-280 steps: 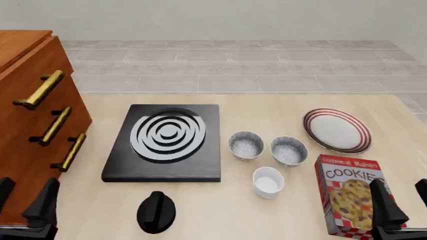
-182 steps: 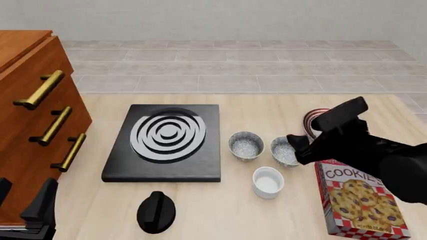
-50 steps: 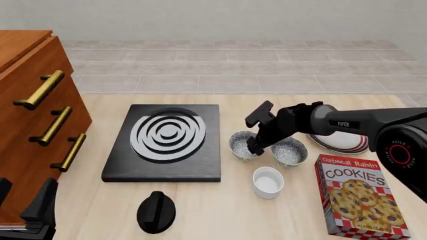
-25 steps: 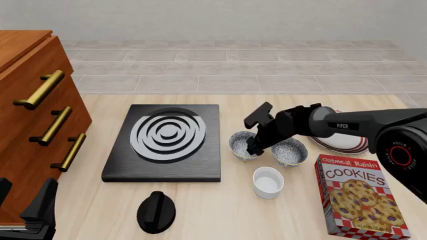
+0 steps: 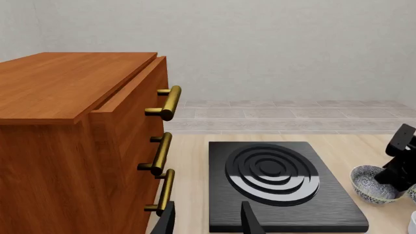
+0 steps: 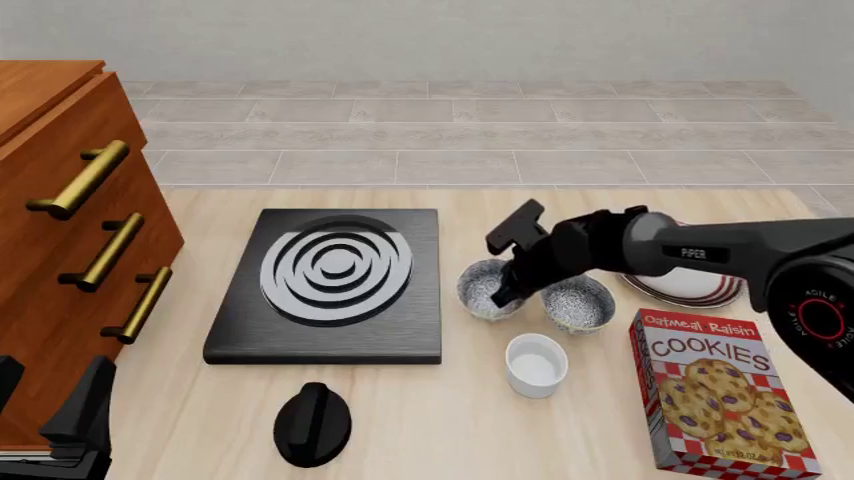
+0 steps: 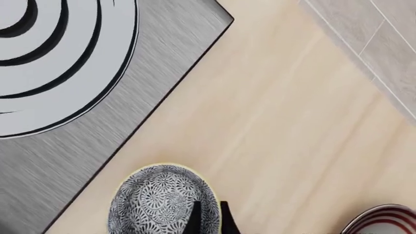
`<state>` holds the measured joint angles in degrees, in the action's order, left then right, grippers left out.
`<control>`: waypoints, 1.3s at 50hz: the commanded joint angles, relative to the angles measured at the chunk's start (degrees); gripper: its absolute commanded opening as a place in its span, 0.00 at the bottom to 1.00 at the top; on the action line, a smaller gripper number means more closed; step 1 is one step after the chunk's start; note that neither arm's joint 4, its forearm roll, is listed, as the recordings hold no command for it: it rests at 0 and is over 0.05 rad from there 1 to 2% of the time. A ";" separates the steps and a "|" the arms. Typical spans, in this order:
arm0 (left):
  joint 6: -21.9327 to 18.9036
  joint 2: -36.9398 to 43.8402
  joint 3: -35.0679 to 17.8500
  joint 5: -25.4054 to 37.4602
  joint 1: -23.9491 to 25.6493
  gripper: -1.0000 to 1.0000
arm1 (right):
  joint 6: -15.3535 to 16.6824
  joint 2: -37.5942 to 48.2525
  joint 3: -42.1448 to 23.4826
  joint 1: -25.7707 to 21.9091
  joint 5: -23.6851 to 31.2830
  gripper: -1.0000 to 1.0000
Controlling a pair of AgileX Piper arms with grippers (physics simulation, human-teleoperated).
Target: Pick the akita bowl from table center and place it on the plate.
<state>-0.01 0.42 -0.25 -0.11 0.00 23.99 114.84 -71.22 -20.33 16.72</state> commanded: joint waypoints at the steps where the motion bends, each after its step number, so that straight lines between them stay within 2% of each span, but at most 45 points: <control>1: -0.01 -0.01 0.00 0.00 0.01 1.00 | 1.59 -0.31 1.86 -2.37 1.80 0.00; 8: -0.01 0.01 0.00 0.00 0.00 1.00 | 0.36 -1.90 2.41 -3.06 1.96 0.00; 9: 0.00 0.01 0.00 0.00 -0.01 1.00 | -0.86 -2.51 2.37 -3.47 1.80 0.00; 21: 0.01 0.01 0.00 0.00 -0.01 1.00 | -2.17 -7.65 5.96 -4.61 1.05 0.00; 26: 0.01 0.00 0.00 0.00 -0.01 1.00 | -4.75 -9.64 6.57 -4.91 0.81 0.00; 27: 0.01 0.03 0.00 0.00 0.00 1.00 | -6.78 -10.36 6.63 -4.80 0.74 0.00; 29: 0.02 0.01 0.00 0.00 0.00 1.00 | -5.84 -11.05 7.13 -4.79 0.77 0.00; 30: 0.00 0.00 0.00 0.00 0.00 1.00 | -6.67 -11.38 7.17 -4.83 0.68 0.00; 40: -0.01 0.00 0.00 0.00 0.00 1.00 | -6.23 -14.91 7.30 -2.71 -0.06 0.00; 43: 0.00 -0.01 0.00 0.00 0.00 1.00 | -7.71 -16.03 7.26 -2.83 0.36 0.00; 48: -0.01 0.00 0.00 0.00 0.00 1.00 | -7.52 -17.20 8.03 -1.81 -0.33 0.00; 53: 0.00 -0.02 0.00 0.00 -0.01 1.00 | -9.42 -18.32 7.84 -0.70 -0.97 0.00; 55: -0.02 -0.02 0.00 0.00 0.00 1.00 | -12.66 -19.14 7.79 0.40 -1.96 0.00; 56: -0.02 -0.02 0.00 0.00 0.00 1.00 | -12.66 -19.14 7.80 0.40 -1.97 0.00; 57: -0.02 -0.02 0.00 0.00 0.00 1.00 | -14.71 -20.21 8.23 0.47 -2.47 0.00; 61: 0.00 -0.01 0.00 0.00 -0.01 1.00 | -16.29 -21.85 9.24 1.51 -3.83 0.00; 65: 0.01 0.01 0.00 0.00 0.00 1.00 | -17.86 -24.25 10.23 4.58 -6.76 0.00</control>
<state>-0.01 0.42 -0.25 -0.11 0.00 10.96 95.08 -62.32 -19.60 13.87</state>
